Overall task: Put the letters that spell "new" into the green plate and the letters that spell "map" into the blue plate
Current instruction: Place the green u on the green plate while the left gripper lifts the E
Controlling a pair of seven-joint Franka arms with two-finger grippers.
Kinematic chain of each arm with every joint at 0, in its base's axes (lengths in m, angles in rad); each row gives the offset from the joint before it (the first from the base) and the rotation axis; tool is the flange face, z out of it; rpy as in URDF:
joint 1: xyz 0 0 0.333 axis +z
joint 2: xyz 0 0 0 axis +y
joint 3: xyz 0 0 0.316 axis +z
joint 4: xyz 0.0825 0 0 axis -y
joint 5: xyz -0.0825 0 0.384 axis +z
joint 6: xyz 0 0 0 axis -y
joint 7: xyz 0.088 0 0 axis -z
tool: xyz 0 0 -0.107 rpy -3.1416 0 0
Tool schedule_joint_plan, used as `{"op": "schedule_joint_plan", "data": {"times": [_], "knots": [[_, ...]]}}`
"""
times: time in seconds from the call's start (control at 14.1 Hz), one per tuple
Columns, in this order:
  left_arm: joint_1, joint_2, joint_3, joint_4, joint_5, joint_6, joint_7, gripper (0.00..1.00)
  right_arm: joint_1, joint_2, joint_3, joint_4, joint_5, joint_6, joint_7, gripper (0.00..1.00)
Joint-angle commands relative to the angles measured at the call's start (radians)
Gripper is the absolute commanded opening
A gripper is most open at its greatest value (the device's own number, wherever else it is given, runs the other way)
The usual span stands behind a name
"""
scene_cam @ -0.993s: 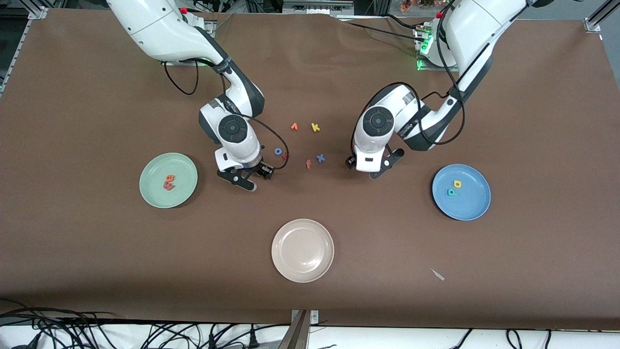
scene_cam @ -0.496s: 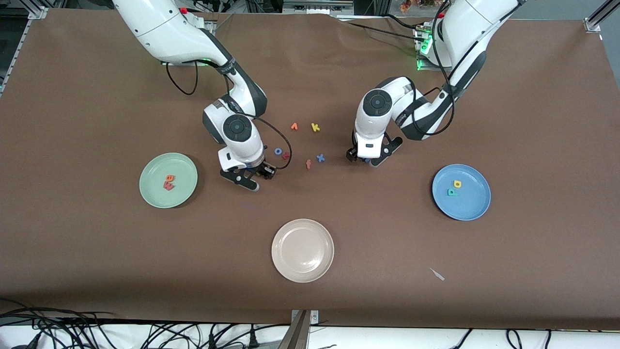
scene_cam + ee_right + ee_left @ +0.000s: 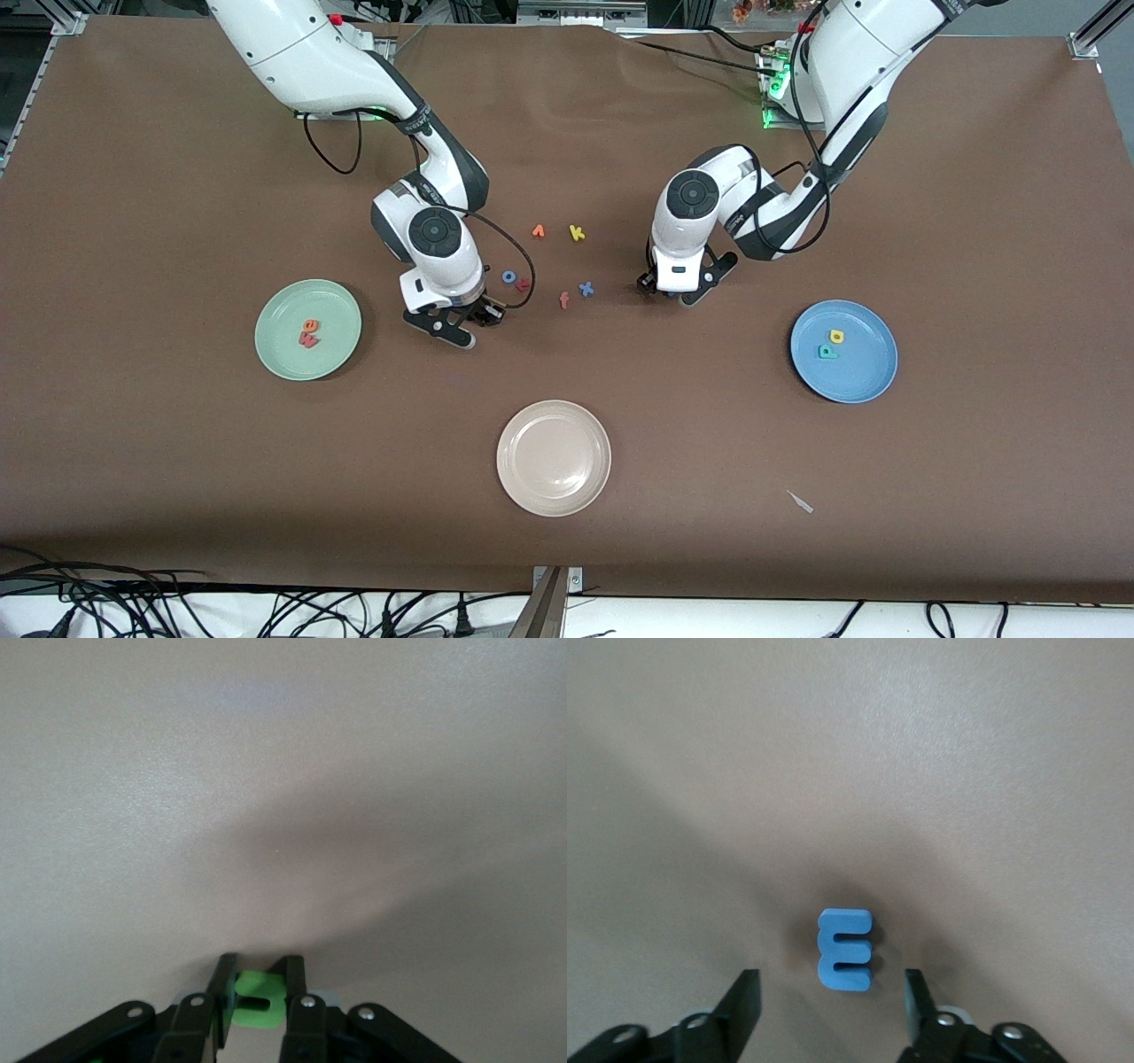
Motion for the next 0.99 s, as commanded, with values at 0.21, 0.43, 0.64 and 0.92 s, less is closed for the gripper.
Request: {"op": "schedule_joint_plan", "data": {"times": [0.21, 0.43, 0.64, 0.92], "knots": [[0.002, 0.027, 0.005, 0.002, 0.065, 0.023, -0.042, 0.39, -0.007, -0.098, -0.072, 0.001, -0.005, -0.148, -0.196, 0.18], [0.008, 0.041, 0.011, 0.000, 0.076, 0.023, -0.043, 0.15, -0.118, -0.183, -0.082, -0.012, 0.009, -0.251, -0.482, 0.18], [0.003, 0.041, 0.016, 0.000, 0.076, 0.023, -0.060, 0.08, -0.245, -0.267, -0.082, -0.077, 0.009, -0.283, -0.723, 0.19], [0.003, 0.052, 0.023, -0.001, 0.118, 0.023, -0.088, 0.03, -0.304, -0.335, -0.078, -0.180, 0.011, -0.259, -0.777, 0.40]]}}
